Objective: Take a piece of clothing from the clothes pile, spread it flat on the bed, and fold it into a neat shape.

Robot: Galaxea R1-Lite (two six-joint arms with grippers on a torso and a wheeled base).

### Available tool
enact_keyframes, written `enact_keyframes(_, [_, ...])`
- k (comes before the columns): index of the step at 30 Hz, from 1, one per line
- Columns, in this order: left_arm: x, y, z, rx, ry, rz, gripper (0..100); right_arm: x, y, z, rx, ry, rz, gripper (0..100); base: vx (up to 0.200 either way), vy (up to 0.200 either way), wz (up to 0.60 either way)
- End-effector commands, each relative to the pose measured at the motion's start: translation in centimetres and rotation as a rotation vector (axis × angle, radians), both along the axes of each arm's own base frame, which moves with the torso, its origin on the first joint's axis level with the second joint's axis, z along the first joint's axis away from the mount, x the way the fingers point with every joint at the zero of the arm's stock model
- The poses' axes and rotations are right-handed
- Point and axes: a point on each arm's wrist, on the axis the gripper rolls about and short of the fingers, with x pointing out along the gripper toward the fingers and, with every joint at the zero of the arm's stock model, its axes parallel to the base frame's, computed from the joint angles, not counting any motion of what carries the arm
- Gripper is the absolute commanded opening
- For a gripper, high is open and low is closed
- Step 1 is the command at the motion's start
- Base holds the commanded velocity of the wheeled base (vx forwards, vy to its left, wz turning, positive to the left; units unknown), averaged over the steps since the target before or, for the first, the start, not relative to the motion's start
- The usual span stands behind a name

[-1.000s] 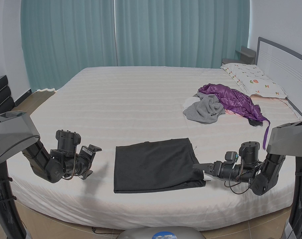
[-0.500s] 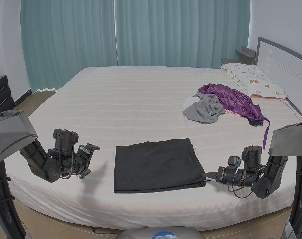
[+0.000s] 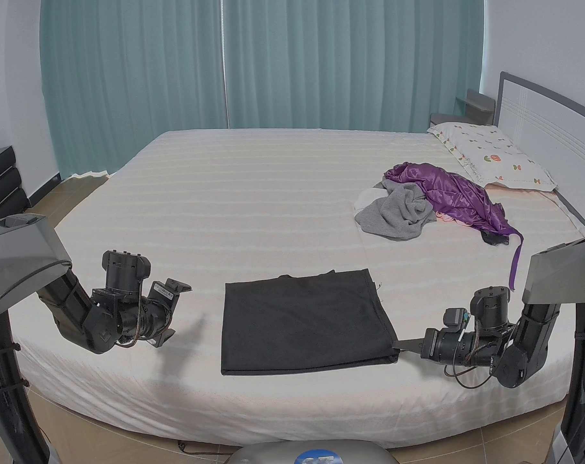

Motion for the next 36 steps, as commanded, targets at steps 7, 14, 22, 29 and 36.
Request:
enact_keyframes(7, [0.0,0.0,-0.2,-0.001,0.006,0.002,100,1.6,0.4,1.1,0.011,-0.066,-0.009,100,0.000,0.000,0.00])
enact_keyframes(14, [-0.1,0.0,-0.3,-0.001,0.011,0.002,100,8.1,3.0,1.9,-0.033,-0.127,-0.149,100,0.000,0.000,0.00])
enact_keyframes(22, [-0.4,0.0,-0.4,0.002,0.018,-0.002,100,13.3,5.4,0.0,-0.067,-0.158,-0.224,100,0.000,0.000,0.00])
enact_keyframes(29, [-0.4,-0.1,-0.4,0.002,0.018,-0.003,100,15.1,7.2,-0.2,-0.072,-0.151,-0.210,100,0.000,0.000,0.00])
enact_keyframes(36, [-0.4,-0.1,-0.4,0.002,0.018,-0.003,100,16.8,7.6,-0.6,-0.084,-0.179,-0.258,100,0.000,0.000,0.00])
